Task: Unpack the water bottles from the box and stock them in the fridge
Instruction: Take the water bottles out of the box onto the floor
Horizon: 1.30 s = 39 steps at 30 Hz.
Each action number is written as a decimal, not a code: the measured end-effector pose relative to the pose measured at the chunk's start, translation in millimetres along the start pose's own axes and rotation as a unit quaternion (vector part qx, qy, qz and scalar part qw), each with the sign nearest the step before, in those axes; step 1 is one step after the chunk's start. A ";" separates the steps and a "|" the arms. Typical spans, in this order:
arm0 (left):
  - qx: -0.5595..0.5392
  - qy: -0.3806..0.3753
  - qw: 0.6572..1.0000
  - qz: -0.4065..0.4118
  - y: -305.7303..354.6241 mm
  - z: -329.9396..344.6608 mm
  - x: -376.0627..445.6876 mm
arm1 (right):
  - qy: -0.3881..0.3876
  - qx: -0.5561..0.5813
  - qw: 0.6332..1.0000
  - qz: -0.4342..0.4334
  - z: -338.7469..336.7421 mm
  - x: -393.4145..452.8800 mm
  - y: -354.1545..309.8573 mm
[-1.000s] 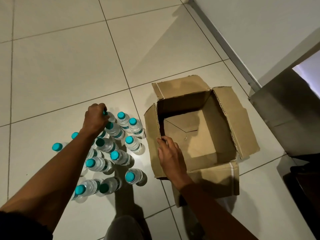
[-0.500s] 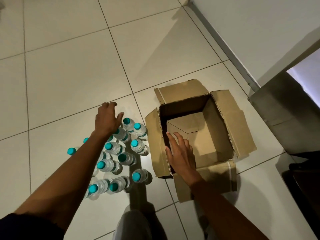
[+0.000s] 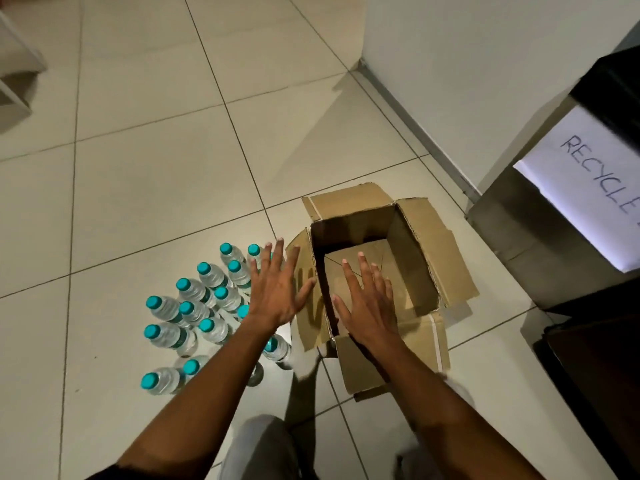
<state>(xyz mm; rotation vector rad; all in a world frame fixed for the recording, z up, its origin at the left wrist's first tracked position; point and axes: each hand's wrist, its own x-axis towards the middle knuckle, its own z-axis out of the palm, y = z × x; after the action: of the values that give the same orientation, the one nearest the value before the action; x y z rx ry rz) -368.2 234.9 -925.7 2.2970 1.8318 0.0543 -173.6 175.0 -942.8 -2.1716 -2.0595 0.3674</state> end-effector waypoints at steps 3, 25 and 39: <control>-0.001 0.010 1.000 0.003 14.8 -6.2 -32.3 | 0.009 -0.008 1.000 0.002 -15.5 -23.1 -1.7; -0.005 0.135 0.989 0.065 74.6 -83.4 -231.5 | 0.161 -0.077 0.983 0.048 -113.9 -221.4 -24.1; -0.006 0.155 0.984 0.085 93.5 -94.6 -284.0 | 0.191 -0.035 0.979 0.055 -132.9 -286.0 -4.3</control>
<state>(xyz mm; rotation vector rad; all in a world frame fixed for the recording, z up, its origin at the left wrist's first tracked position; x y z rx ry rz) -358.3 -47.0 -788.7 2.5492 1.7513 0.4708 -154.9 -99.5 -788.4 -2.1911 -1.7729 -0.1105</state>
